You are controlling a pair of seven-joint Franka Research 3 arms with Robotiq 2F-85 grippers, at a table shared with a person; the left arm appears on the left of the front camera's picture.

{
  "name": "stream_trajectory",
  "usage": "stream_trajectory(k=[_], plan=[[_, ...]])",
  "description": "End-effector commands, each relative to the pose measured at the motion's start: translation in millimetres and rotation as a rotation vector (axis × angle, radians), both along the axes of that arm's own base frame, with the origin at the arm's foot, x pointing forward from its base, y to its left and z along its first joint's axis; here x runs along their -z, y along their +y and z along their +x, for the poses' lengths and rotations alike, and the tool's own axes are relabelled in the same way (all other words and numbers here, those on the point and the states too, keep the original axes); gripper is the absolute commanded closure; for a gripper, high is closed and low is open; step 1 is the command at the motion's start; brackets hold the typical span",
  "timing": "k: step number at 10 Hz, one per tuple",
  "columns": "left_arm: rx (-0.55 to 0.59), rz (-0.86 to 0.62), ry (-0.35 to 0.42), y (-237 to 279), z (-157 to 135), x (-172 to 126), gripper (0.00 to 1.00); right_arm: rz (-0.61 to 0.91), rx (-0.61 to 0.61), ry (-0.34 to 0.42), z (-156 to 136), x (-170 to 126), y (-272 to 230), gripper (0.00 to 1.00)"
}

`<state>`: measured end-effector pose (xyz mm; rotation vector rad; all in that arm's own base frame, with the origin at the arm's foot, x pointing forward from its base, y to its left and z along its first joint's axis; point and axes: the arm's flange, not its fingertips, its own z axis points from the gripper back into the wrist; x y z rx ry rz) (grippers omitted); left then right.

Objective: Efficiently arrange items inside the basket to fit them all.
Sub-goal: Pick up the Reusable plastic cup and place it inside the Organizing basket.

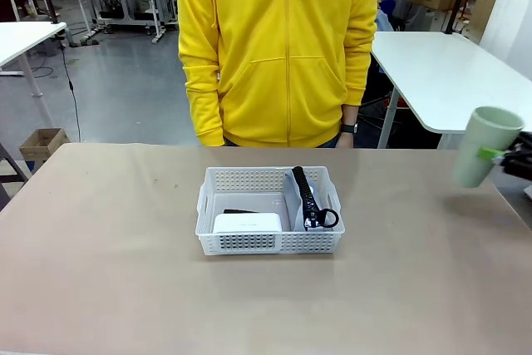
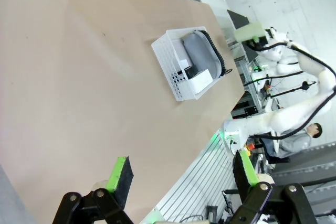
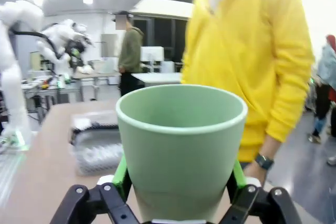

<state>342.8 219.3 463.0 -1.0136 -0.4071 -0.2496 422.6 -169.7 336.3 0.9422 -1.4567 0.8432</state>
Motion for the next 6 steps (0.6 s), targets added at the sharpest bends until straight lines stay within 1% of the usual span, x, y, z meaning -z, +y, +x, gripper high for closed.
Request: stream_trajectory(k=[1, 2, 3, 4, 5, 6], plan=[[-0.004, 0.010, 0.004, -2.5, -1.9, -0.7, 0.00, 0.007, -0.106, 0.017, -48.4, -58.4, 8.6, 1.00], [-0.004, 0.010, 0.004, -2.5, -1.9, -0.7, 0.00, -0.004, -0.179, 0.042, -80.0, -80.3, 12.4, 1.00], [-0.004, 0.010, 0.004, -2.5, -1.9, -0.7, 0.00, 0.002, -0.258, 0.069, -107.9, -92.1, 16.1, 0.69], [-0.004, 0.010, 0.004, -2.5, -1.9, -0.7, 0.00, -0.014, -0.294, 0.062, -133.8, -96.4, 20.6, 0.69], [-0.004, 0.010, 0.004, -2.5, -1.9, -0.7, 0.00, -0.024, -0.314, 0.057, -155.5, -93.3, 24.3, 1.00], [-0.004, 0.010, 0.004, -2.5, -1.9, -0.7, 0.00, -0.028, -0.287, 0.063, -164.9, -87.0, 23.5, 0.69]])
